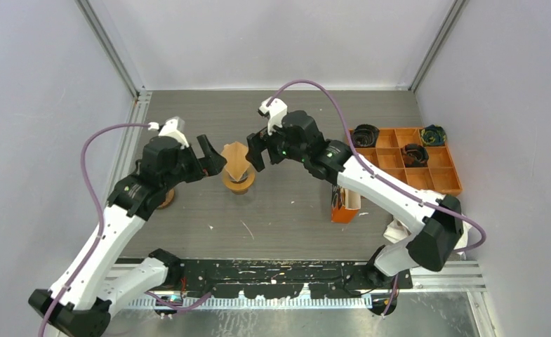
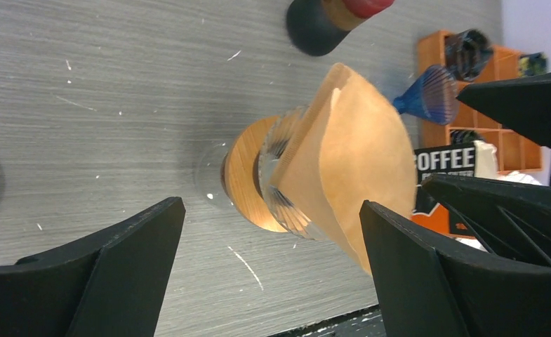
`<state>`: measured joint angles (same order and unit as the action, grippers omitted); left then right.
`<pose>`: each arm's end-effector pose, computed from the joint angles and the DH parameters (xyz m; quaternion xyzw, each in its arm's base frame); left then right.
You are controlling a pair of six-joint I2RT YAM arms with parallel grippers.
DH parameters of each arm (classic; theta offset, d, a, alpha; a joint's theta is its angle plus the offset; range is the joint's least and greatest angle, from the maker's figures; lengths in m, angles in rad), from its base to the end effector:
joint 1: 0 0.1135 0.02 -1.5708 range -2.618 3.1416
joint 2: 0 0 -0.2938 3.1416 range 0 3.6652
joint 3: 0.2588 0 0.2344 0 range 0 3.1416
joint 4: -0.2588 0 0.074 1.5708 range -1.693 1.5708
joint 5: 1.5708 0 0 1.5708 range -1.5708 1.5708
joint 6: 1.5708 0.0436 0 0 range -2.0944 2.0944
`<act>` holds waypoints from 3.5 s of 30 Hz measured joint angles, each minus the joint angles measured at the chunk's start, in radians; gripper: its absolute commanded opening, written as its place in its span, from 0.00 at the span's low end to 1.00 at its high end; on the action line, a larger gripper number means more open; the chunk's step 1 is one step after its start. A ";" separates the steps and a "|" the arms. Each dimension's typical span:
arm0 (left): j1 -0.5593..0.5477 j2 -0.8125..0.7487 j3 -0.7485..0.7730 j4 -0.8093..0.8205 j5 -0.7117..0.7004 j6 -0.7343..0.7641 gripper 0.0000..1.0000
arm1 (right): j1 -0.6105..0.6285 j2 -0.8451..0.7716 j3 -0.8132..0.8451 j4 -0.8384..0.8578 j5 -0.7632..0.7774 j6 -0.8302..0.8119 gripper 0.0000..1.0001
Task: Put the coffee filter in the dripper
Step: Adjust the coffee filter in the coffee dripper.
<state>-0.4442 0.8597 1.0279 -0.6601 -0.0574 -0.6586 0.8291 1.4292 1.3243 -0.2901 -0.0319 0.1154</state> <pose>0.1322 -0.0601 0.3777 -0.1064 0.8511 -0.2480 0.4503 0.2143 0.2359 0.3950 -0.2989 0.7765 0.2641 0.4878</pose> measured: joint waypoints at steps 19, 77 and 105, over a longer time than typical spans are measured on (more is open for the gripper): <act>0.000 0.185 0.039 -0.073 -0.054 0.072 1.00 | 0.000 0.246 0.172 -0.164 0.024 -0.010 0.96; 0.014 0.222 0.010 -0.095 -0.074 0.087 0.99 | 0.000 0.299 0.191 -0.187 0.008 -0.036 0.95; 0.014 0.168 0.014 -0.096 -0.073 0.087 0.99 | 0.000 0.299 0.191 -0.186 -0.026 -0.043 0.96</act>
<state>-0.4297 1.0279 1.0420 -0.7563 -0.1303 -0.5716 0.8291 1.7283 1.5150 -0.4763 -0.0578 0.0719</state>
